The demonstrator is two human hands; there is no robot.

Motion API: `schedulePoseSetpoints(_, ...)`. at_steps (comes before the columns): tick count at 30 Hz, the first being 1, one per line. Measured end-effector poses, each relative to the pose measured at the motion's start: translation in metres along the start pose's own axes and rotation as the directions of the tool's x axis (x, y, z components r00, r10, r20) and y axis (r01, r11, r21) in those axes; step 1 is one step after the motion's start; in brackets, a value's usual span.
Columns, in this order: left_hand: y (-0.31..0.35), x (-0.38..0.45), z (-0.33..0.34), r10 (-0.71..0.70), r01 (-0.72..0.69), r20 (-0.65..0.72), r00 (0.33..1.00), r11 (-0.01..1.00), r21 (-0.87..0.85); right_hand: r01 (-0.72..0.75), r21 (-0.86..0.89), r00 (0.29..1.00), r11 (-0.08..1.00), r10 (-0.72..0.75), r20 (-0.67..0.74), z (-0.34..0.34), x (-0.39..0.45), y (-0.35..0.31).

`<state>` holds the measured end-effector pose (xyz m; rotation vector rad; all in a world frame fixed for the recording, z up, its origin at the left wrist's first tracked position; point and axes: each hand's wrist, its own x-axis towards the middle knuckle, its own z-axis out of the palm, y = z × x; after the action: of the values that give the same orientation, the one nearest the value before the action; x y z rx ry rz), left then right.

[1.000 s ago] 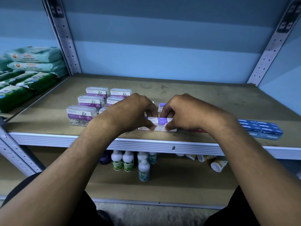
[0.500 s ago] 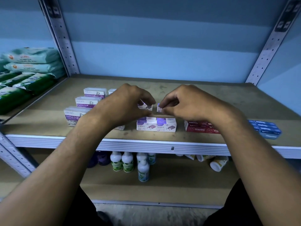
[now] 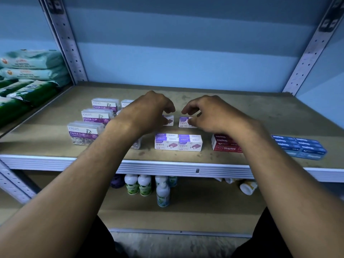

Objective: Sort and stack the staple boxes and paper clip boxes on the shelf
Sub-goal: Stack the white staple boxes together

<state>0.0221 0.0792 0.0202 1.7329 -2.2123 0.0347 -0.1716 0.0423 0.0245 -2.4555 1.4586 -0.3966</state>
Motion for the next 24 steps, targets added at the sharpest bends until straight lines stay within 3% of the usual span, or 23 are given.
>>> schedulePoseSetpoints(15,0.003,0.008,0.010,-0.106,0.106,-0.033,0.994,0.994,0.000,0.031,-0.028,0.997,0.999,-0.033,-0.075,0.010,0.006,0.004)
schedulePoseSetpoints(24,0.013,-0.006,-0.006,-0.068,0.065,-0.067,0.995,0.997,-0.047,0.084,0.033,0.988,0.996,-0.079,-0.131,0.001,-0.006,-0.002)
